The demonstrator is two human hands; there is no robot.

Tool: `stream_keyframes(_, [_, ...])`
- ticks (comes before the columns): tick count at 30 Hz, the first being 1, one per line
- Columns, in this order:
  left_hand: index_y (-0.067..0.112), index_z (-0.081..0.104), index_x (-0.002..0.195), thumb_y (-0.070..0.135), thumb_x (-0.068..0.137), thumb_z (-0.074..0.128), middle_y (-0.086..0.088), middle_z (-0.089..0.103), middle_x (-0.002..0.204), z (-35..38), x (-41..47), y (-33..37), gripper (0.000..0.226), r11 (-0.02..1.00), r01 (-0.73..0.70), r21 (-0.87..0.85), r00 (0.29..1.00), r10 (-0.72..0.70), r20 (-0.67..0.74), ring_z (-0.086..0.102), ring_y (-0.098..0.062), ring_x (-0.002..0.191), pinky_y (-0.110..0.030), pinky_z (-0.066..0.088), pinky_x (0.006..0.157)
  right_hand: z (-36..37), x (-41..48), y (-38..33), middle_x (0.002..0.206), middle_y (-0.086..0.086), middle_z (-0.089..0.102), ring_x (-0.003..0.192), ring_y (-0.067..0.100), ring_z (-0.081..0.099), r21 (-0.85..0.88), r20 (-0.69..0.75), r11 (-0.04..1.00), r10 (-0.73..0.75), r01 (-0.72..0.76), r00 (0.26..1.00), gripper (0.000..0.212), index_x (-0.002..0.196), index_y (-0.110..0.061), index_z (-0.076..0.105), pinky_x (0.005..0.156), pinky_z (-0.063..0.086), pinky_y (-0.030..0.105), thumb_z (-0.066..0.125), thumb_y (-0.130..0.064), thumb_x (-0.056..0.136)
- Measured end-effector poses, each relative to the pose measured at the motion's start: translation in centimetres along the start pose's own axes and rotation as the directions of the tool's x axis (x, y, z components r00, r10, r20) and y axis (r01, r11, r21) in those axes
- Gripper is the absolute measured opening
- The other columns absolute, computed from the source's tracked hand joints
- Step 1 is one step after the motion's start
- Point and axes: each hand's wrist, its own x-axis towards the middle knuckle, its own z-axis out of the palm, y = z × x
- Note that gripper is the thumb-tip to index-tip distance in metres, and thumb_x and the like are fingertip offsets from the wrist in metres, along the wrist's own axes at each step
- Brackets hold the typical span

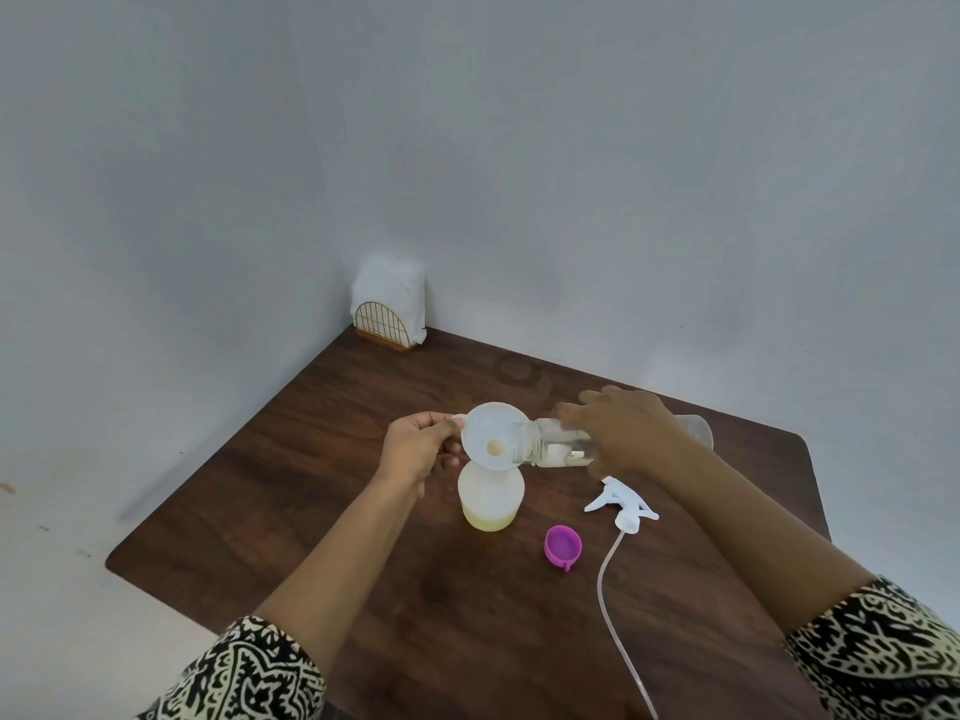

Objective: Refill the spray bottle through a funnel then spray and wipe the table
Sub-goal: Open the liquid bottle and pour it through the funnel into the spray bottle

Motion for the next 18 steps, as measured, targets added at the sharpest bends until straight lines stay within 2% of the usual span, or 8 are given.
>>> stream_keyframes(11, [0.008,0.072,0.094,0.014,0.088,0.068,-0.01,0.069,0.076,-0.1,0.4,-0.1,0.009,1.0,0.004,-0.002,1.0,-0.004,-0.008,0.056,-0.013,0.056,-0.021,0.05,0.049,2.2,-0.1,0.4,0.106,-0.006,0.055,0.094,0.017,0.054,0.179,0.007,0.983,0.051,-0.051,0.999,0.059,0.129,-0.032,0.041,0.065,0.037,0.026,0.067,-0.037,0.077])
stream_keyframes(14, [0.009,0.072,0.094,0.014,0.088,0.068,-0.01,0.07,0.078,0.0,0.4,-0.1,0.009,1.0,0.006,0.012,1.0,-0.006,-0.014,0.057,-0.013,0.058,-0.021,0.051,0.051,3.3,-0.3,0.5,0.094,-0.01,0.05,0.082,0.014,0.047,0.279,0.001,0.958,0.074,-0.072,0.997,0.056,0.123,-0.031,0.044,0.061,0.033,0.025,0.069,-0.039,0.073])
stream_keyframes(18, [0.008,0.072,0.094,0.014,0.088,0.068,-0.012,0.07,0.078,-0.2,0.5,-0.2,0.009,1.0,0.016,0.005,1.0,-0.016,-0.005,0.057,-0.013,0.057,-0.022,0.05,0.05,4.5,-0.5,0.4,0.093,-0.014,0.048,0.082,0.013,0.046,0.441,0.03,0.894,0.078,-0.083,0.997,0.058,0.117,-0.028,0.045,0.063,0.033,0.027,0.074,-0.041,0.069])
